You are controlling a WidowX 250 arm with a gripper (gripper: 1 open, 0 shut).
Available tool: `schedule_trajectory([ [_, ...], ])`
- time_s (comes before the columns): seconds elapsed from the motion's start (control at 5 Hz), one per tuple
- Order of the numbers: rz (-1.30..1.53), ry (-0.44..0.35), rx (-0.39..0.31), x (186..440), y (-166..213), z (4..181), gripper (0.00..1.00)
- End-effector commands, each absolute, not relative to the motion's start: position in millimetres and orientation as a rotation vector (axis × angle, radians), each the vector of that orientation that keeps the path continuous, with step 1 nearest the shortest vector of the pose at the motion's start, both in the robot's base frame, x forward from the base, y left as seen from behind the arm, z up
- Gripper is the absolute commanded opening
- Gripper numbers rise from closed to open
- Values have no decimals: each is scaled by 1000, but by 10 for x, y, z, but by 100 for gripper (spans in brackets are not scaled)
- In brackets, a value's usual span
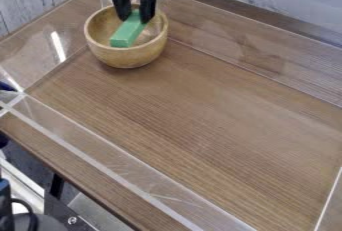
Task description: Remove the green block from inside the brown bowl and put it on the table
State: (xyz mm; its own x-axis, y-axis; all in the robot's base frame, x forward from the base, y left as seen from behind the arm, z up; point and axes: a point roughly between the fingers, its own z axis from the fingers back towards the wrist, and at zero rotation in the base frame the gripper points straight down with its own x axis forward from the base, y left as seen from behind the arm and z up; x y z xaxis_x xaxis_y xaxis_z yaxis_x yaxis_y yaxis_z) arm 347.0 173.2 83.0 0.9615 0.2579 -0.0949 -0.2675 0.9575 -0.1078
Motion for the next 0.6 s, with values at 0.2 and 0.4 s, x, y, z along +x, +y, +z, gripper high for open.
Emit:
schedule_trajectory([
  [0.2,218,-79,-111,3489,1640,1533,0],
  [0.4,150,-81,-128,3371,1367,1615,0],
])
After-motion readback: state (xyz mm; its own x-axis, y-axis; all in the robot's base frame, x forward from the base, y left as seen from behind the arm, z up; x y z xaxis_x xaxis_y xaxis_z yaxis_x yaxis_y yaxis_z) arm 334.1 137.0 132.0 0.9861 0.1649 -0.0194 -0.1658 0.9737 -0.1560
